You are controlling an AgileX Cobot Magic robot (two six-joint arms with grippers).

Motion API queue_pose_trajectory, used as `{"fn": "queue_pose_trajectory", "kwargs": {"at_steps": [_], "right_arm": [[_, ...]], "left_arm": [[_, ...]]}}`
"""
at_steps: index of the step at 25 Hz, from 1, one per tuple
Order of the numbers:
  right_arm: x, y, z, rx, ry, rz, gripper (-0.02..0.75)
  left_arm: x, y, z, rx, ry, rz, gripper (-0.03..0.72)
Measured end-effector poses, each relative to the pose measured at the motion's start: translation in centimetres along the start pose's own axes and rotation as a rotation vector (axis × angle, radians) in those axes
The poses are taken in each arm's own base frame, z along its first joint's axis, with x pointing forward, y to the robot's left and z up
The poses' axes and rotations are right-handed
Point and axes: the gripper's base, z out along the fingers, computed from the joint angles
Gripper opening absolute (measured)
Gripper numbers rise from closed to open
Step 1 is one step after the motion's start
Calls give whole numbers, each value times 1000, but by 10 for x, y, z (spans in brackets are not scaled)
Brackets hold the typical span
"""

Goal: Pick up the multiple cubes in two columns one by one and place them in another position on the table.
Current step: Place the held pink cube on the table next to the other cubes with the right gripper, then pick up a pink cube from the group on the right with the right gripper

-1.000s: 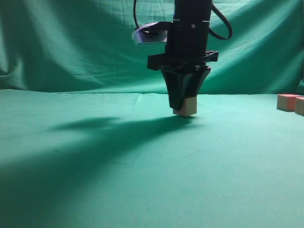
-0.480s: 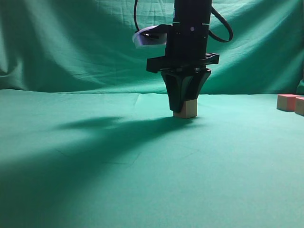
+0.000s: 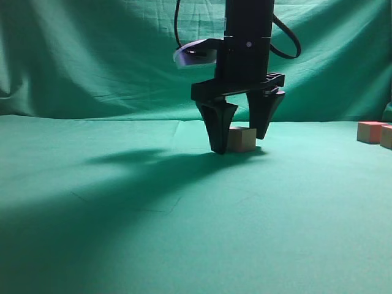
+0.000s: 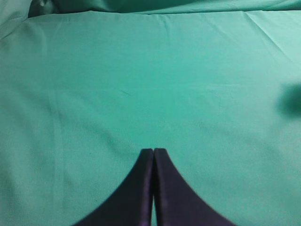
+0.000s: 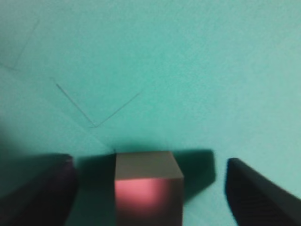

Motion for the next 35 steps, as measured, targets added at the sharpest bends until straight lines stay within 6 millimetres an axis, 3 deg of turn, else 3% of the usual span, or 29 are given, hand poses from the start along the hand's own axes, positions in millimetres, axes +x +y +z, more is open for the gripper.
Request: {"fn": "queue_pose_trajectory", "kwargs": {"at_steps": [2,4,5,10,17,19,21,24,26,30,35], "right_arm": [[0,0,0,2,-1,-1,652],[0,0,-1,3,-3,-1,641],[0,0,-1,3,-3,-1,683],[-1,-2,-18,7,-14,17,672],[-6,-10,-92,26,-71,42,672],[-4,-10,-110,33,-99,55,672],[0,-11,-126,39,-127,67,622],[8,-11,-156,50,-184,85,624],[20,-10,-178,61,-220,96,579],[62,-14,-208,70,-236,149,579],[129,-35,-208,80,-153,349,579]], "left_arm": [[0,0,0,0,0,0,0],[0,0,0,0,0,0,0],[0,0,0,0,0,0,0],[0,0,0,0,0,0,0],[0,0,0,0,0,0,0],[0,0,0,0,0,0,0],[0,0,0,0,0,0,0],[0,0,0,0,0,0,0],[0,0,0,0,0,0,0],[0,0,0,0,0,0,0],[0,0,0,0,0,0,0]]}}
